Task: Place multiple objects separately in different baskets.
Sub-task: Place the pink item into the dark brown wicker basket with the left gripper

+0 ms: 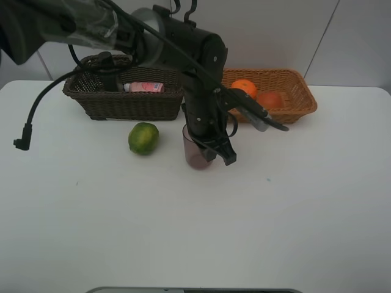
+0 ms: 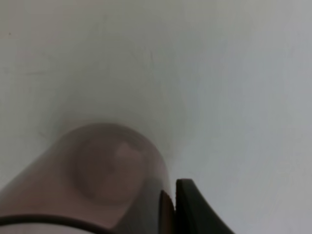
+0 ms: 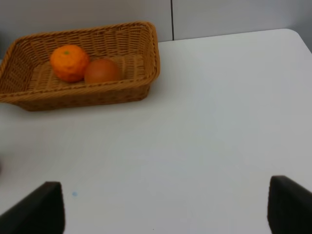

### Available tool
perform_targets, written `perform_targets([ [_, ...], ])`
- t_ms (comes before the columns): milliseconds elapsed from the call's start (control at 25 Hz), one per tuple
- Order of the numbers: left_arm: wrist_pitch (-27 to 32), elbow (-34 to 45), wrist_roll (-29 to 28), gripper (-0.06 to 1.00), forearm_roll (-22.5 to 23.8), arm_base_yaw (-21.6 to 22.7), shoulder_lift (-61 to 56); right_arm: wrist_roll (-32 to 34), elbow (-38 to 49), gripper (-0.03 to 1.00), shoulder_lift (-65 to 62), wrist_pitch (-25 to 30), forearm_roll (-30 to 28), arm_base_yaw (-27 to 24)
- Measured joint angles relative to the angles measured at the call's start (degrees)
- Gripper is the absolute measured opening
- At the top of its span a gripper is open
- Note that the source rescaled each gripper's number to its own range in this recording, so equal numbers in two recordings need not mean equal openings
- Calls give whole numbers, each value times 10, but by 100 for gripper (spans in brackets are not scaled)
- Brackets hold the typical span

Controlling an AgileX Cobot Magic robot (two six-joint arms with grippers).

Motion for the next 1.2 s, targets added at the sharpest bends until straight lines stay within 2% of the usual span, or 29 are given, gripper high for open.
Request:
perform_targets([
  [600, 0, 0, -10, 0, 5, 0, -3, 0, 0, 81, 0, 0, 0, 0],
  [840, 10, -22, -99, 0, 33, 0, -50, 0, 0, 81, 0, 0, 0, 0],
  [1040, 30, -67, -222, 0, 80, 5, -91, 1, 0, 81, 0, 0, 0, 0],
  [1200, 31, -84, -284, 0, 129, 22, -113, 1, 0, 81, 0, 0, 0, 0],
])
